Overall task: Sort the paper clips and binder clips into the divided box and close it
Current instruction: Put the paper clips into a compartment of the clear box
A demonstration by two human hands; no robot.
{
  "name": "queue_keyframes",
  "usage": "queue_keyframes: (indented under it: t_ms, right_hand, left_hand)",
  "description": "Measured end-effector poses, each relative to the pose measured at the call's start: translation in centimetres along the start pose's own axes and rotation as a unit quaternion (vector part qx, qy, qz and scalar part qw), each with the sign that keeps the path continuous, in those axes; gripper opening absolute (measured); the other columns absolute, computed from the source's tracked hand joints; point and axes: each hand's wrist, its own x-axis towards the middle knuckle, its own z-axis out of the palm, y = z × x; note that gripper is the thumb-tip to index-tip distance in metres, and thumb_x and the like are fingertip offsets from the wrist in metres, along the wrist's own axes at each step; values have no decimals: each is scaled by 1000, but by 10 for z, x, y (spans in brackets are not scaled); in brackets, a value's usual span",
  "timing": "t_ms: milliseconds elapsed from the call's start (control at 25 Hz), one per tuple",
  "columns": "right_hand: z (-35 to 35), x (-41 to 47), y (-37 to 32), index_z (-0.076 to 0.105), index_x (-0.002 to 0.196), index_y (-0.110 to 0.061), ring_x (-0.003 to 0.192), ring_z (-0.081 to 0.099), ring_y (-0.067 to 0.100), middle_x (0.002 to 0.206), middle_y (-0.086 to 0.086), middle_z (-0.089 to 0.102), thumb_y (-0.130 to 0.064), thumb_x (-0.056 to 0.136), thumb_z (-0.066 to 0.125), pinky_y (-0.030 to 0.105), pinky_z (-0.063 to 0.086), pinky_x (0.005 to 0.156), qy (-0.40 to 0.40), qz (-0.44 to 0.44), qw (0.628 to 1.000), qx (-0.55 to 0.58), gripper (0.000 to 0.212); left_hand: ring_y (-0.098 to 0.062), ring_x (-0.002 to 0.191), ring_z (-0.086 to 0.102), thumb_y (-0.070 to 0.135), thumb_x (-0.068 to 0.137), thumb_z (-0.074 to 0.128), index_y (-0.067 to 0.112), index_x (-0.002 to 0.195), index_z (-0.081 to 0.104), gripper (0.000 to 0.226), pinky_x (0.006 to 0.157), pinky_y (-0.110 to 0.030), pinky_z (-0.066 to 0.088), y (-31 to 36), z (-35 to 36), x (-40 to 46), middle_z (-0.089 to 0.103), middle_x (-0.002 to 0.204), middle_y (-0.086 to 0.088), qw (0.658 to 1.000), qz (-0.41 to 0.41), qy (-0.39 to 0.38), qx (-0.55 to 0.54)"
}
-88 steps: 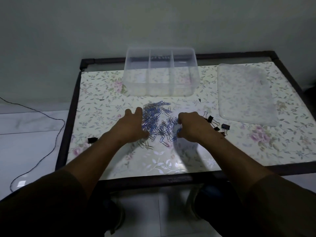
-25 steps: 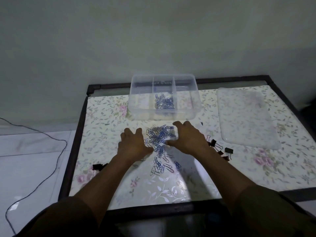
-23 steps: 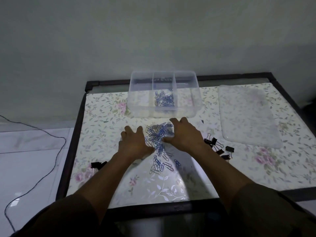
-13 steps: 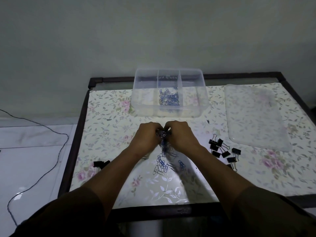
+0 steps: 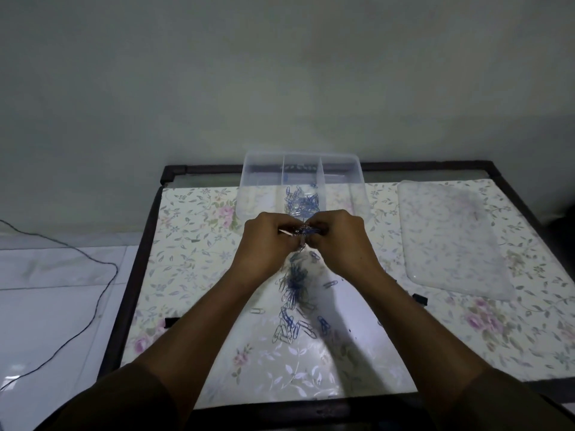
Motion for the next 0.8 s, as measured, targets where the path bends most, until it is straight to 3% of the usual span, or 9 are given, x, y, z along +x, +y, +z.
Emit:
queue_keyframes:
  t_ms: [160,280,400,520,680,800]
  right_hand:
    - [-17,47,-8,79,95,-13,79,69,22,86,7,76,-8,87,72,31,53,69,50,-10,999,-14,13]
    - [-10,81,-3,78,96,-12,83,70,25,90,11,76,-5,87,68,32,56,71,38,6,998,-57,15]
    - [-5,89,-5,77,106,-11,95,71,32,104,15,75,-5,90,65,34,56,77,-8,18,996,-84,21]
    - [-11,77,-9,73,117,-7,104,70,36,116,20,73,-1,91,61,36,56,86,4,30,996,-86,29]
    - [-17,25,11,74,110,-15,93,73,28,107,11,77,-12,96,57,38,60,84,74,32,994,-76,23]
    - [7,4,38,73,111,-20,96,72,27,108,7,76,-20,96,57,40,60,84,-13,53,994,-97,22]
  left_hand:
    - [-12,80,75,6,81,76,13,103,79,24,81,-27,61,18,-3,48,79,92,-2,998,10,26,-58]
    - [-17,89,76,5,82,76,12,105,78,24,90,-39,60,12,3,81,79,97,-6,996,-20,5,-89]
    - [-17,109,69,14,86,73,19,119,73,34,99,-40,55,5,6,91,75,115,-5,998,-33,-36,-44]
    - [-20,123,61,20,88,71,21,128,67,40,105,-45,50,5,2,87,67,132,-9,994,-61,-68,-53]
    - [-14,113,66,20,89,71,20,121,71,32,100,-39,53,9,-7,33,71,125,-2,995,-48,-59,-63]
    - [-13,105,68,24,87,73,19,121,70,35,87,-26,50,-12,-8,4,71,124,-1,995,-67,-61,34]
